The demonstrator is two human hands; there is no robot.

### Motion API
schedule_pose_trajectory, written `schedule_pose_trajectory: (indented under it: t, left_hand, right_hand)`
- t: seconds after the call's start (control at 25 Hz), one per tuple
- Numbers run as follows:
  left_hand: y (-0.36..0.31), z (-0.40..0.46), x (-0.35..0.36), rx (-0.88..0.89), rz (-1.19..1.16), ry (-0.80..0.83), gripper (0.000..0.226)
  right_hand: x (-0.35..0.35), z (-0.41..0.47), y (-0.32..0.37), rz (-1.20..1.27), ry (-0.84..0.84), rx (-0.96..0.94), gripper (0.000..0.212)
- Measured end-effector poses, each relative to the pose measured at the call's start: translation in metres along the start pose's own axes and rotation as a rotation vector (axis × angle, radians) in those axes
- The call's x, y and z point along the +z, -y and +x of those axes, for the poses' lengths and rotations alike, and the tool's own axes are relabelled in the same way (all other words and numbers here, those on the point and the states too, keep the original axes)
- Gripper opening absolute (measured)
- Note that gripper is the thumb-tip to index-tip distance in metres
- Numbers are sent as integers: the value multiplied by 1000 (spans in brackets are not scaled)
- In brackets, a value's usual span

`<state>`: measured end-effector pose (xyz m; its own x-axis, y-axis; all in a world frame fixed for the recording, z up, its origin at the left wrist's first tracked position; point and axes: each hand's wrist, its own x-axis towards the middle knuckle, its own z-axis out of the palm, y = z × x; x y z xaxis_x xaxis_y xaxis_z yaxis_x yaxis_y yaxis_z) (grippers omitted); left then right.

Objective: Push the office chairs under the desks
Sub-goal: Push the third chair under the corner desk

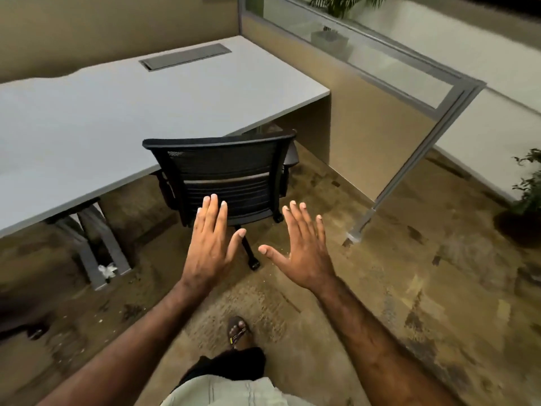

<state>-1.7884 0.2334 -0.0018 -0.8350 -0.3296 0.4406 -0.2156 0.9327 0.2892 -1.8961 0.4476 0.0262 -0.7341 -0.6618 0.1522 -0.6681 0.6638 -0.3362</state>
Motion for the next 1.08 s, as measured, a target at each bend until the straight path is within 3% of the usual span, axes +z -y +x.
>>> schedule_pose_trajectory:
  t: [0.28,0.48,0.72,0.96,1.08]
  left_hand:
    - [48,108,9,-34,32,-144,77]
    - [106,169,18,-135,88,-175,77]
    - [132,183,23,-291,201,-105,74]
    - [123,192,39,-362,259,-217,67]
    - [97,194,54,-427,307,-235,65]
  right_hand:
    - [1,144,-2,24,-147,-153,101]
    - [7,238,-5,-11,-115,-232,99]
    - [16,284,-21,-94,-58,-219,97]
    - [27,309,-43,-35,-163,-297,85]
    - [20,323,-71,5,-135,-346,81]
